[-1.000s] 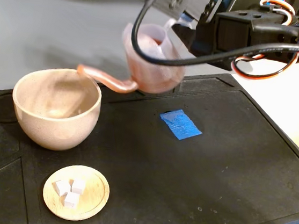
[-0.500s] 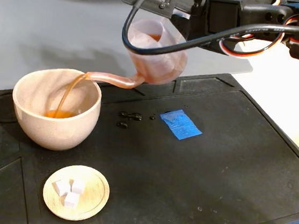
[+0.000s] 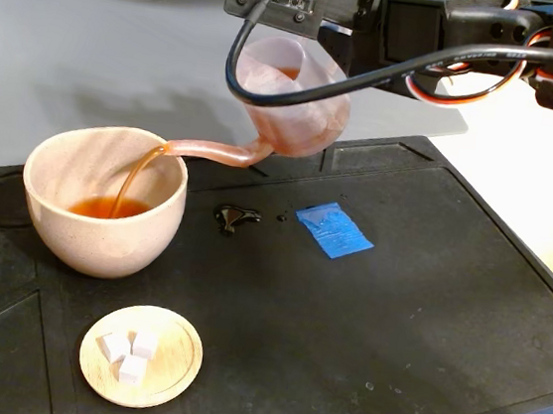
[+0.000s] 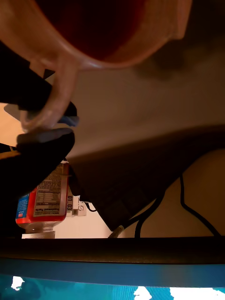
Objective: Pick up a kettle and pour liquid into a cup.
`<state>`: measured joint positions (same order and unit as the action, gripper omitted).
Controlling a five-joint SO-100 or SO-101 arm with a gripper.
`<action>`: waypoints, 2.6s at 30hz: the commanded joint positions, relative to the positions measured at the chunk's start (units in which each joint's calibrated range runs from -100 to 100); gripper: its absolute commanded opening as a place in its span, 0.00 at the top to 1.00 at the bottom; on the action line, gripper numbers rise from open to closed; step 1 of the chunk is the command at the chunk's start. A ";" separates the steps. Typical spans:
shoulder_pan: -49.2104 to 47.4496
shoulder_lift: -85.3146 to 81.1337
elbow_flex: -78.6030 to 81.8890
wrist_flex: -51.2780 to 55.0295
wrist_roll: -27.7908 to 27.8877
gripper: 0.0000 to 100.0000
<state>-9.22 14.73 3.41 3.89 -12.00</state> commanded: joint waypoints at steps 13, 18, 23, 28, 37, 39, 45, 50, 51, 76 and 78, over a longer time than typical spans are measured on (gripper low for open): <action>2.95 -4.23 -3.68 0.13 -13.33 0.99; 10.70 -10.37 -1.32 7.22 -13.38 0.99; 12.00 -13.53 20.19 -2.73 -15.27 0.99; 11.92 -8.41 27.45 -10.25 -15.21 0.99; 11.24 -1.42 26.90 -11.46 -15.32 0.99; 9.79 -1.33 27.35 -11.37 -17.94 0.99; 7.43 -1.24 27.72 -11.37 -21.36 0.99; 8.04 -1.67 27.63 -11.89 -20.83 0.99; 8.12 -1.76 27.63 -11.98 -19.52 0.99; 7.89 -2.18 31.89 -12.15 -18.63 0.89; 8.12 -4.66 33.25 -11.46 -18.84 0.89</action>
<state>-1.21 13.87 35.74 -7.40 -30.80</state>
